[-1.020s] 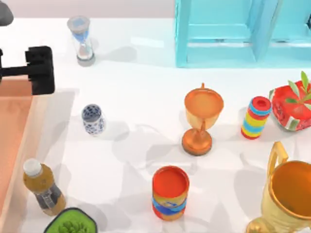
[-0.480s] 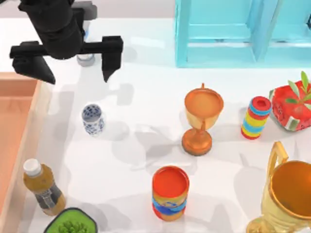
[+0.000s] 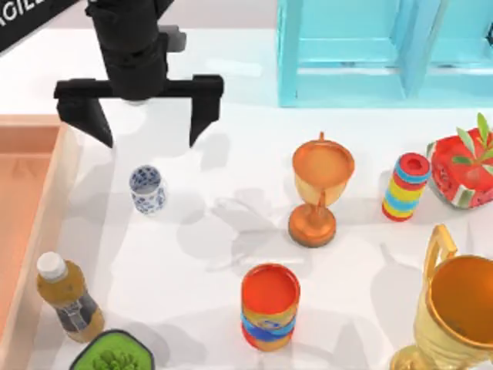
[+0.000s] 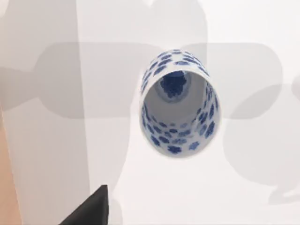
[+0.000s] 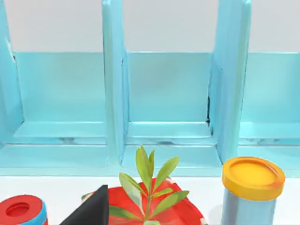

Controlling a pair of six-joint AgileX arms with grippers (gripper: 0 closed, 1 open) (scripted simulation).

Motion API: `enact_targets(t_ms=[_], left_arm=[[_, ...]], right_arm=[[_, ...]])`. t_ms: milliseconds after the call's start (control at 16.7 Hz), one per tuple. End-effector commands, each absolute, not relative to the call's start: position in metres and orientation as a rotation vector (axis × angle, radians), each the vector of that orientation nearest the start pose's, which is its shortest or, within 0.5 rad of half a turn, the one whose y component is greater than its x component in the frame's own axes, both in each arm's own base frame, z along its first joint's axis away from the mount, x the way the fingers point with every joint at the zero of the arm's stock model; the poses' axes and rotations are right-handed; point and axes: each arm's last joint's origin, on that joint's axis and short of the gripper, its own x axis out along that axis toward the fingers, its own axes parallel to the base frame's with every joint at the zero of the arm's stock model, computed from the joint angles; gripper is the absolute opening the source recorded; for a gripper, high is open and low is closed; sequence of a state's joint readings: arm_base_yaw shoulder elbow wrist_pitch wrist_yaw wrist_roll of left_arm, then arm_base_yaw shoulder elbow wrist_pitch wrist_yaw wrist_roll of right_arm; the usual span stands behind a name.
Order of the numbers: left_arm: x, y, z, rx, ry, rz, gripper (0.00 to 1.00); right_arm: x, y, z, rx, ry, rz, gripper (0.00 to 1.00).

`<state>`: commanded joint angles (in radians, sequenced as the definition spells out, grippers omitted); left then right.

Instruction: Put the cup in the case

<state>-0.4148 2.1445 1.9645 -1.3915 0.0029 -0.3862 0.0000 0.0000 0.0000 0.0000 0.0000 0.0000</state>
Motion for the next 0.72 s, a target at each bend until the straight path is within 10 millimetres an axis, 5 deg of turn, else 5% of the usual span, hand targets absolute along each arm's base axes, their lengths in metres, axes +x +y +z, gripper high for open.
enact_targets(t_ms=[300,720], left_arm=[[0.388,-0.163,0.233,0.015,1.572,-0.014,1.0],[0.39,-0.166,0.155,0.013,1.564,-0.018,1.0]], right_arm=[[0.106,-0.001,0.16,0.0,0.0,0.0,1.0],[0.106,-0.001,0.16,0.0,0.0,0.0,1.0]])
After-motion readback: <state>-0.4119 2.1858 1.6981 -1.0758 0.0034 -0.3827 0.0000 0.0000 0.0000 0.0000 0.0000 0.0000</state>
